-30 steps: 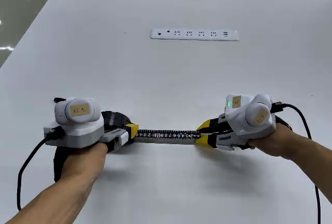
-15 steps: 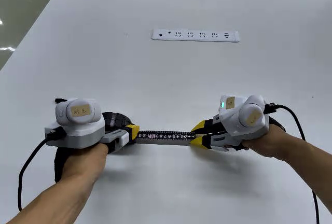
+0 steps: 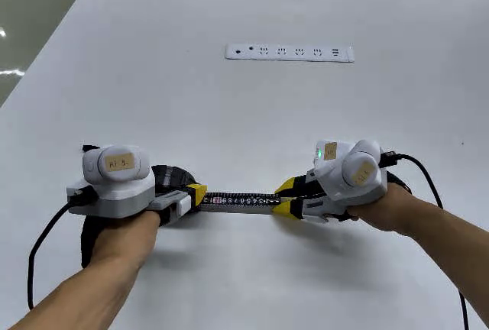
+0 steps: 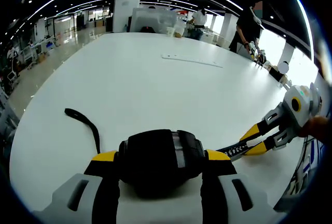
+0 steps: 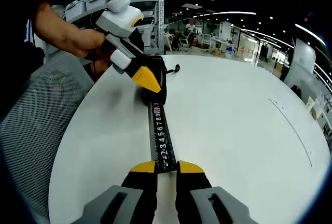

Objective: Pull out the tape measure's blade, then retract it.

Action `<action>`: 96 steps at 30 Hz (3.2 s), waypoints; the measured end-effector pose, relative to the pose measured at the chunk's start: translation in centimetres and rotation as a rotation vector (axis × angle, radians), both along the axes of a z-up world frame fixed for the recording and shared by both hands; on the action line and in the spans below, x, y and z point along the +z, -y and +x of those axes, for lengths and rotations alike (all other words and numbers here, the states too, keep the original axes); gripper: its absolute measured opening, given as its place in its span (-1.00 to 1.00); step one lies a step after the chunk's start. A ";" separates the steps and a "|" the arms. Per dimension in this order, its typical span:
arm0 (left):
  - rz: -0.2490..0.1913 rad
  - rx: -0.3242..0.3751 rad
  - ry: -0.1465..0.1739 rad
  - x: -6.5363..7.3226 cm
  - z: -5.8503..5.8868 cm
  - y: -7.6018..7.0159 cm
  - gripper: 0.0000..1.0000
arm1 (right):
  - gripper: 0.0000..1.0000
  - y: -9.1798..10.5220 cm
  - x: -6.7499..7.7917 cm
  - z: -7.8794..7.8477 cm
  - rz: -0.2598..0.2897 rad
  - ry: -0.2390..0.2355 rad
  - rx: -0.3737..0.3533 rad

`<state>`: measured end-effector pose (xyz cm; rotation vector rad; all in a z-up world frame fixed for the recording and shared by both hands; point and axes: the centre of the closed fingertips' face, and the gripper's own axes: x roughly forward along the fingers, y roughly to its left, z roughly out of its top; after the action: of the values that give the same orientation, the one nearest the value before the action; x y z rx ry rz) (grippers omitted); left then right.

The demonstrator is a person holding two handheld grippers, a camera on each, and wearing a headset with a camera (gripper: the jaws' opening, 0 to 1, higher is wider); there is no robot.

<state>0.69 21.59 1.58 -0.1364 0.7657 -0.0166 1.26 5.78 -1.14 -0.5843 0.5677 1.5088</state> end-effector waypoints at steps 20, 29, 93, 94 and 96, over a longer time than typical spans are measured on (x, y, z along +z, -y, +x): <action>-0.007 -0.002 -0.003 0.1 0.0 0.0 0.16 | -0.81 -2.4 -0.1 -0.3 0.018 -0.004 0.009; -0.010 -0.002 -0.005 0.0 0.0 0.0 0.16 | -0.81 -3.5 -0.2 -0.4 0.024 -0.002 0.016; -0.039 0.007 -0.012 0.0 0.0 -0.1 0.18 | -0.79 -11.1 -0.2 -1.8 0.048 0.029 0.089; -0.037 0.006 -0.012 0.0 0.0 -0.1 0.18 | -0.79 -11.1 -0.2 -1.7 0.045 0.035 0.095; -0.038 0.007 -0.011 0.0 0.0 -0.1 0.18 | -0.79 -11.1 -0.2 -1.8 0.045 0.033 0.096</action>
<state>0.69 21.73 1.62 -0.1756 0.7764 -0.0237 -0.49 16.91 -1.32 -0.6080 0.4848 1.5949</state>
